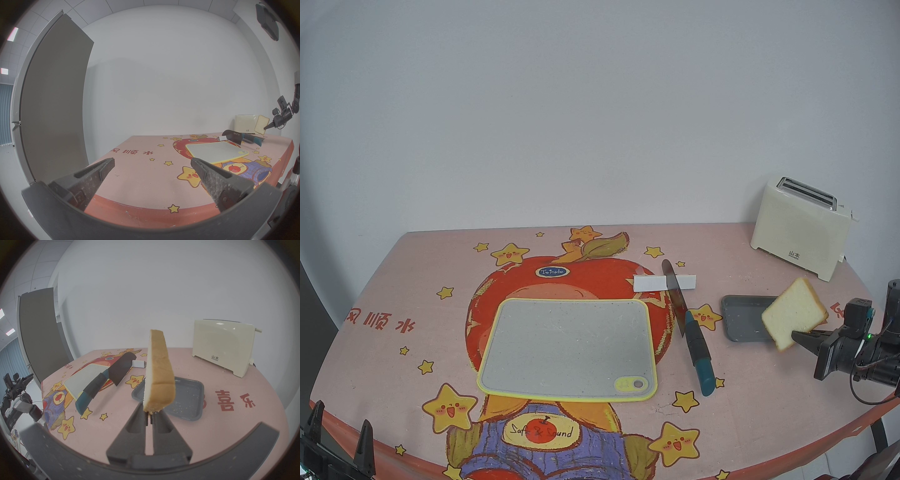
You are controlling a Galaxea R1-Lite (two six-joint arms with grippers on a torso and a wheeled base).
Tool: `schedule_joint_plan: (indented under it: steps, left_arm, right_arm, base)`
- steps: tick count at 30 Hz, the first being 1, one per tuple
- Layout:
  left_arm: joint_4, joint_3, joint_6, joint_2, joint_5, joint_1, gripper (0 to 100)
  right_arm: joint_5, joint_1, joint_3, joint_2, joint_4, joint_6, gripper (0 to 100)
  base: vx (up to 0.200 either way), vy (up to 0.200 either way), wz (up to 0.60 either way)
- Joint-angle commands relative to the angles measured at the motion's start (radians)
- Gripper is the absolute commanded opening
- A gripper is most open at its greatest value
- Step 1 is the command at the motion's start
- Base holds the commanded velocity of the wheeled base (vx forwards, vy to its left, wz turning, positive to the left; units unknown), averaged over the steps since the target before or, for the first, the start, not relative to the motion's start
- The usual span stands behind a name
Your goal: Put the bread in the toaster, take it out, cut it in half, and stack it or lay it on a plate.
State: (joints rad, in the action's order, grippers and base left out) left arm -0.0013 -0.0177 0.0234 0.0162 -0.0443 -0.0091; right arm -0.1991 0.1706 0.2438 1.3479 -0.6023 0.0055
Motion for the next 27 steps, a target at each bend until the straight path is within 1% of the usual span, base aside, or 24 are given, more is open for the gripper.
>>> schedule_joint_plan:
  steps: [1, 4, 5, 6, 7, 8, 9, 12, 13, 17, 18, 19, 22, 23, 24, 26, 27]
  left_arm:
    - [0.000, 0.018, 0.000, -0.009, 0.000, 0.000, 100]
    - [0.000, 0.018, 0.000, -0.009, 0.000, 0.000, 100]
    - [0.000, 0.018, 0.000, -0.009, 0.000, 0.000, 100]
    - [0.000, 0.018, 0.000, -0.009, 0.000, 0.000, 100]
    - [0.000, 0.018, 0.000, -0.009, 0.001, 0.000, 100]
    - [0.000, 0.018, 0.000, -0.009, 0.000, 0.000, 100]
    - [0.000, 0.018, 0.000, -0.009, 0.000, 0.000, 100]
    - [0.000, 0.018, 0.000, -0.009, 0.000, 0.000, 100]
    - [0.000, 0.018, 0.000, -0.009, 0.001, 0.000, 100]
    - [0.000, 0.018, 0.001, -0.009, 0.000, 0.000, 100]
    - [0.000, 0.018, 0.001, -0.009, 0.000, 0.000, 100]
    - [0.000, 0.018, 0.000, -0.009, 0.000, 0.000, 100]
    - [0.000, 0.018, 0.000, -0.009, 0.000, 0.000, 100]
    - [0.000, 0.018, 0.000, -0.009, 0.000, 0.000, 100]
    - [0.000, 0.018, 0.000, -0.009, 0.000, 0.000, 100]
    - [0.000, 0.018, 0.000, -0.009, 0.000, 0.000, 100]
    - [0.000, 0.018, 0.000, -0.009, 0.000, 0.000, 100]
  right_arm:
    - [0.006, -0.042, 0.008, -0.004, -0.002, 0.007, 0]
    - [-0.003, -0.115, 0.043, -0.009, -0.002, 0.008, 0]
    - [-0.003, -0.115, 0.043, -0.009, -0.002, 0.008, 0]
    - [-0.016, -0.138, 0.103, -0.013, 0.006, 0.011, 0]
    - [-0.017, -0.140, 0.107, -0.012, 0.007, 0.011, 0]
    - [-0.028, -0.166, 0.161, -0.012, 0.015, 0.024, 0]
    - [-0.032, -0.181, 0.184, -0.009, 0.018, 0.025, 0]
    - [-0.046, -0.188, 0.226, -0.003, 0.042, 0.008, 0]
    - [-0.049, -0.184, 0.239, -0.004, 0.059, -0.012, 0]
    - [-0.068, -0.183, 0.315, -0.009, 0.168, -0.147, 0]
    - [-0.068, -0.183, 0.315, -0.009, 0.168, -0.147, 0]
    - [-0.080, -0.183, 0.341, -0.015, 0.222, -0.180, 0]
    - [-0.082, -0.181, 0.404, -0.012, 0.269, -0.193, 0]
    - [-0.082, -0.181, 0.404, -0.012, 0.269, -0.193, 0]
    - [-0.082, -0.169, 0.442, -0.010, 0.296, -0.217, 0]
    - [-0.082, -0.152, 0.483, -0.007, 0.326, -0.248, 0]
    - [-0.082, -0.140, 0.532, -0.009, 0.401, -0.286, 0]
  base:
    - [0.000, 0.000, 0.00]
    - [0.000, 0.000, 0.00]
    - [0.000, 0.000, 0.00]
    - [0.000, 0.000, 0.00]
    - [0.000, 0.000, 0.00]
    - [0.000, 0.000, 0.00]
    - [0.000, 0.000, 0.00]
    - [0.000, 0.000, 0.00]
    - [0.000, 0.000, 0.00]
    - [0.000, 0.000, 0.00]
    - [0.000, 0.000, 0.00]
    - [0.000, 0.000, 0.00]
    - [0.000, 0.000, 0.00]
    - [0.000, 0.000, 0.00]
    - [0.000, 0.000, 0.00]
    - [0.000, 0.000, 0.00]
    - [0.000, 0.000, 0.00]
